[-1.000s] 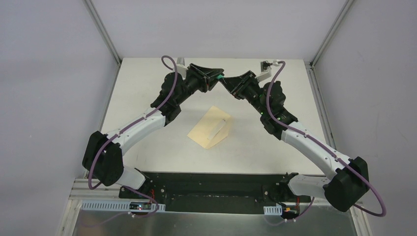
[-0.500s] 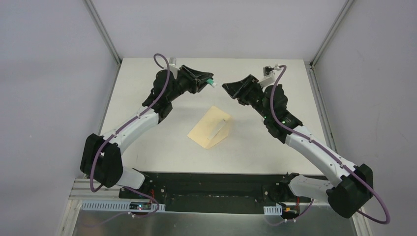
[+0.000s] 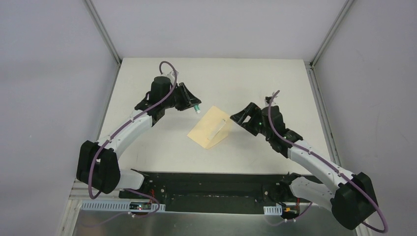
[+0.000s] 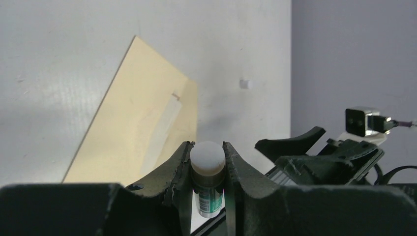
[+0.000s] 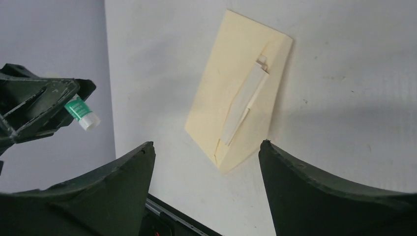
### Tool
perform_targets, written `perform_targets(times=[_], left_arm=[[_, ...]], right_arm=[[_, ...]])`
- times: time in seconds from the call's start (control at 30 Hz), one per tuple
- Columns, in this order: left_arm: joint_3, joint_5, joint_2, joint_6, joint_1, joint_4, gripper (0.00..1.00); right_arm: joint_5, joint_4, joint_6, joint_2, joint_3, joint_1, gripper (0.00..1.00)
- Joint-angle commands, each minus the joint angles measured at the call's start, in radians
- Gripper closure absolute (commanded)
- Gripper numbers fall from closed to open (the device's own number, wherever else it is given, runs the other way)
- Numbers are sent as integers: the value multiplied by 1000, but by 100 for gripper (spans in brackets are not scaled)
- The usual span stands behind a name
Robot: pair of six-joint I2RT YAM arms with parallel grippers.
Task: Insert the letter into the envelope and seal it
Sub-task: Seal the envelope flap on the envelope.
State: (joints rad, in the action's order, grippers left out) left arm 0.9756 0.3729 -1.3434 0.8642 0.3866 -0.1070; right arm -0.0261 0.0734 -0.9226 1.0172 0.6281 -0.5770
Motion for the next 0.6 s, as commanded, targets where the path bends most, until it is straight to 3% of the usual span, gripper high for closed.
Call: perform_targets(times=[0.0,0.57], left_arm=[[-37,-1,44,-180,3,-80,100],[-95,-23,42,-225,3,-87,100]], right_arm=[[60,-57,-61,32,-46,-7,22],[139,-293,-144,333,-115,-97,43]])
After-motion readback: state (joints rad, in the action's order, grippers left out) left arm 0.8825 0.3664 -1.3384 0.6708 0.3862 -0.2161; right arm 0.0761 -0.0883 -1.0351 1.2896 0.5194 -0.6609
